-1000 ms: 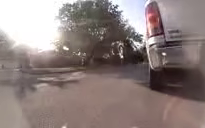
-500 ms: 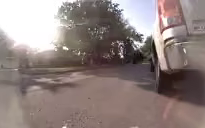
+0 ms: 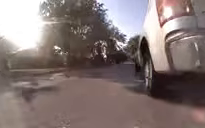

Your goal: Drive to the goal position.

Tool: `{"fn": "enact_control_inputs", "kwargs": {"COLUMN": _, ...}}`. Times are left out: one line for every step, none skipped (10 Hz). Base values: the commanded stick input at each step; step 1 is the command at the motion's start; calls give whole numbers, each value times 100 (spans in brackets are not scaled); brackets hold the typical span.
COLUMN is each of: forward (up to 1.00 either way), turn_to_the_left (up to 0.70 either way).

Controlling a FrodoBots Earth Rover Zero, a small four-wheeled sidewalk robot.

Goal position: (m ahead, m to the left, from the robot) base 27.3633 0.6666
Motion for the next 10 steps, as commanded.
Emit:
{"fn": "enact_control_inputs", "kwargs": {"forward": 70, "turn_to_the_left": -35}}
{"fn": "enact_control_inputs", "kwargs": {"forward": 70, "turn_to_the_left": -35}}
{"fn": "enact_control_inputs", "kwargs": {"forward": 70, "turn_to_the_left": -12}}
{"fn": "enact_control_inputs", "kwargs": {"forward": 70, "turn_to_the_left": 2}}
{"fn": "enact_control_inputs", "kwargs": {"forward": 70, "turn_to_the_left": 2}}
{"fn": "enact_control_inputs", "kwargs": {"forward": 70, "turn_to_the_left": 16}}
{"fn": "enact_control_inputs", "kwargs": {"forward": 70, "turn_to_the_left": 31}}
{"fn": "enact_control_inputs", "kwargs": {"forward": 70, "turn_to_the_left": 35}}
{"fn": "enact_control_inputs", "kwargs": {"forward": 70, "turn_to_the_left": 35}}
{"fn": "enact_control_inputs", "kwargs": {"forward": 70, "turn_to_the_left": 35}}
